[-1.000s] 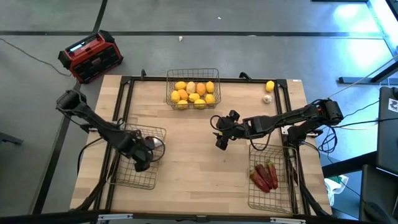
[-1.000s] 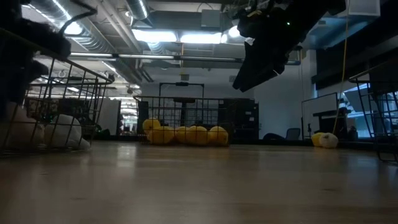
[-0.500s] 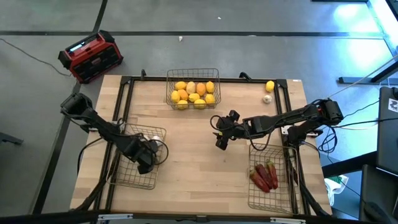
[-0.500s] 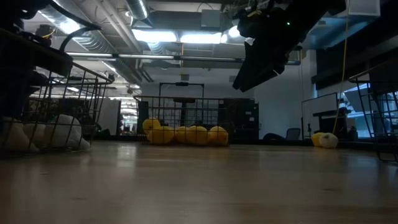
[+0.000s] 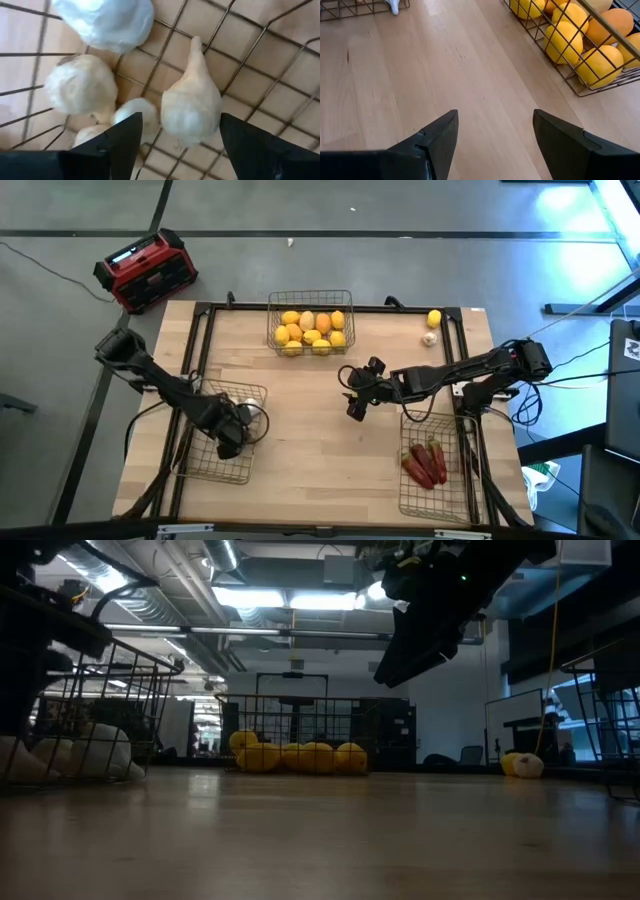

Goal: Sort produce into baskets
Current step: Put the garlic into the bottom left wire basket

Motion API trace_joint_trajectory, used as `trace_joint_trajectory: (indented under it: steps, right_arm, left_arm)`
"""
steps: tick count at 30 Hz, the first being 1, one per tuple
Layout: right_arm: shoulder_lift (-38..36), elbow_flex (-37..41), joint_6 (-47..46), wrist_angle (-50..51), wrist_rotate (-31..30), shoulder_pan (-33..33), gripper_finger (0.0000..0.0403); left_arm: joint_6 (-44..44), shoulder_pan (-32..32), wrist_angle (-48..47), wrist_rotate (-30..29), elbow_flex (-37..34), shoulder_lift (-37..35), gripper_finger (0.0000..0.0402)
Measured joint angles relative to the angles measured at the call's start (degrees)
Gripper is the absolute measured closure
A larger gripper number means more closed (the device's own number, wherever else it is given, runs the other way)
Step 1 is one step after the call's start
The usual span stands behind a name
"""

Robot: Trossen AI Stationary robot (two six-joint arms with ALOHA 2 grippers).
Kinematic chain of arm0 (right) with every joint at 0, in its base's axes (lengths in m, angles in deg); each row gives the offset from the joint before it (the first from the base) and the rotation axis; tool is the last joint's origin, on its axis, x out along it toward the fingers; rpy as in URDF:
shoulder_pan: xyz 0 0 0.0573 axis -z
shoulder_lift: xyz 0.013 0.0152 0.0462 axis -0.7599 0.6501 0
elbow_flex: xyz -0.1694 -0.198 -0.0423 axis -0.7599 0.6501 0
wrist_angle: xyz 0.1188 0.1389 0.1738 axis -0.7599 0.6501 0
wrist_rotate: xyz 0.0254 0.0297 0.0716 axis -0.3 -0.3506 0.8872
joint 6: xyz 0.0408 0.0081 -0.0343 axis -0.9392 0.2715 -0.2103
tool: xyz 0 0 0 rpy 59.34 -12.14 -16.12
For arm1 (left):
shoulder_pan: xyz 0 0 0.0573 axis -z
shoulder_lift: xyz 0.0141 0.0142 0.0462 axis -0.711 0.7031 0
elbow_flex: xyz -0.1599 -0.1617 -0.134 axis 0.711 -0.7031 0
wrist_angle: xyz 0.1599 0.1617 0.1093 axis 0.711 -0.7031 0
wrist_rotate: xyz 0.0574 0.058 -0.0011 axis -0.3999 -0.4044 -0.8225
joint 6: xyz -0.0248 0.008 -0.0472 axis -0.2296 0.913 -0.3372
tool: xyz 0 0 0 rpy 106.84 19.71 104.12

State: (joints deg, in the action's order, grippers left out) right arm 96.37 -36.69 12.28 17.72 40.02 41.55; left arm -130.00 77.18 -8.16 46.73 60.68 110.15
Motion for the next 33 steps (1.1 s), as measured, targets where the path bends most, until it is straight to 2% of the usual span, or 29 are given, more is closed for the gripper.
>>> trace_joint_trajectory:
  steps: [5,9,12,17,19,23,28,33]
  right_arm:
    - [0.00,0.02,-0.88,-1.11,0.00,0.07,0.0150]
    - [0.00,0.00,-4.20,-0.65,-0.47,0.17,0.0150]
    - [-0.51,-0.83,-6.13,2.49,-3.40,0.45,0.0150]
    - [-1.85,-5.48,-10.44,16.76,-11.98,0.56,0.0150]
    - [-2.39,-7.35,-12.68,24.20,-13.49,1.32,0.0150]
    - [-3.83,-9.33,-17.61,37.82,-13.70,4.22,0.0150]
    - [-4.17,-9.38,-22.65,51.00,-13.59,9.14,0.0150]
    - [-4.11,-8.13,-22.68,53.90,-11.41,15.18,0.0150]
  left_arm:
    - [0.18,0.00,-4.63,-1.11,1.93,-4.59,0.0139]
    - [0.17,-0.01,-4.68,-5.04,2.81,-10.38,0.0139]
    - [0.19,0.00,-4.49,-9.64,2.82,-14.76,0.0139]
    - [-0.46,-0.02,-2.11,-18.72,2.82,-20.20,0.0139]
    - [0.85,-0.02,0.52,-21.33,2.82,-21.36,0.0139]
    - [5.39,-0.01,7.19,-26.11,2.81,-21.86,0.0139]
    - [14.46,-0.12,19.87,-30.27,0.70,-21.86,0.0139]
    - [20.01,-1.19,26.09,-30.56,-0.63,-21.84,0.0139]
